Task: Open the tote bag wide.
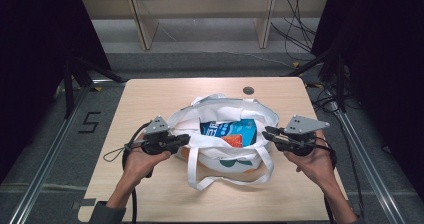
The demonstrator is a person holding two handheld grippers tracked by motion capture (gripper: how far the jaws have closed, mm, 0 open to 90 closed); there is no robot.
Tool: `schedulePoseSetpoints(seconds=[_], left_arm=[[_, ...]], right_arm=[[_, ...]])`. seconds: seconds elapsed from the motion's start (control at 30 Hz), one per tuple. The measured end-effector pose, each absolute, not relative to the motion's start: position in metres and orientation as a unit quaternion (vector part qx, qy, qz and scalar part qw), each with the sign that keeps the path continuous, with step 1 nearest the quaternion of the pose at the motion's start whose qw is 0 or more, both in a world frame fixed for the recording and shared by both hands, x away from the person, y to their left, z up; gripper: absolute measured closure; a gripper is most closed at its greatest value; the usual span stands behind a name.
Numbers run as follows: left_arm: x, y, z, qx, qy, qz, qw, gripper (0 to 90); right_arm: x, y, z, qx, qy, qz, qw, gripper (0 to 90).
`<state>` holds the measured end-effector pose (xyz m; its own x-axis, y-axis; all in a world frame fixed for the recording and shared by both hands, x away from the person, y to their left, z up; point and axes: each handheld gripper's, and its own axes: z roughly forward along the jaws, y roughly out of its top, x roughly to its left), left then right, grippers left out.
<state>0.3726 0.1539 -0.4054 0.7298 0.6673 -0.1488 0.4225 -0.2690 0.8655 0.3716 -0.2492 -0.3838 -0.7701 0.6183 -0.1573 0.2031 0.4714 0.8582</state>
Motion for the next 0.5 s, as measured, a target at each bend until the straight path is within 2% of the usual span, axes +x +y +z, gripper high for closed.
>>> schedulePoseSetpoints(seconds=[0.1,0.17,0.4,0.5], left_arm=[[0.366,0.161,-0.405,0.781,0.352,0.13,0.499,81.5],[0.361,0.166,-0.406,0.777,0.353,0.131,0.505,77.2],[0.344,0.18,-0.411,0.755,0.361,0.136,0.53,54.1],[0.336,0.184,-0.416,0.745,0.367,0.143,0.539,49.0]], right_arm=[[0.369,-0.257,-0.386,0.254,0.821,0.456,0.233,71.0],[0.367,-0.261,-0.388,0.265,0.812,0.464,0.234,62.1],[0.359,-0.273,-0.392,0.289,0.784,0.491,0.247,48.8],[0.354,-0.276,-0.395,0.299,0.776,0.496,0.25,45.4]])
